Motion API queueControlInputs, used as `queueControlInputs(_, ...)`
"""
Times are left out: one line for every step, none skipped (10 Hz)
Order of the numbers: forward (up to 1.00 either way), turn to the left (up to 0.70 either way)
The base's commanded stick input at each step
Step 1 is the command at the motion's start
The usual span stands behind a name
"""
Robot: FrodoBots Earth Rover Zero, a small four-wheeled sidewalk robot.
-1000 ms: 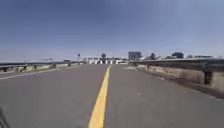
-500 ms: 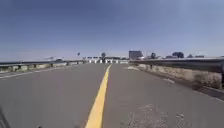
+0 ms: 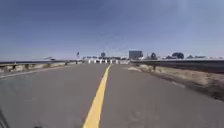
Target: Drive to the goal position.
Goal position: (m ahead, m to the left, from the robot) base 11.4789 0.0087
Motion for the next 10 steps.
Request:
queueControlInputs(1.0,0.0)
queueControlInputs(1.0,0.0)
queueControlInputs(1.0,0.0)
queueControlInputs(1.0,0.0)
queueControlInputs(1.0,0.0)
queueControlInputs(1.0,0.0)
queueControlInputs(1.0,0.0)
queueControlInputs(1.0,0.0)
queueControlInputs(1.0,0.0)
queueControlInputs(1.0,0.0)
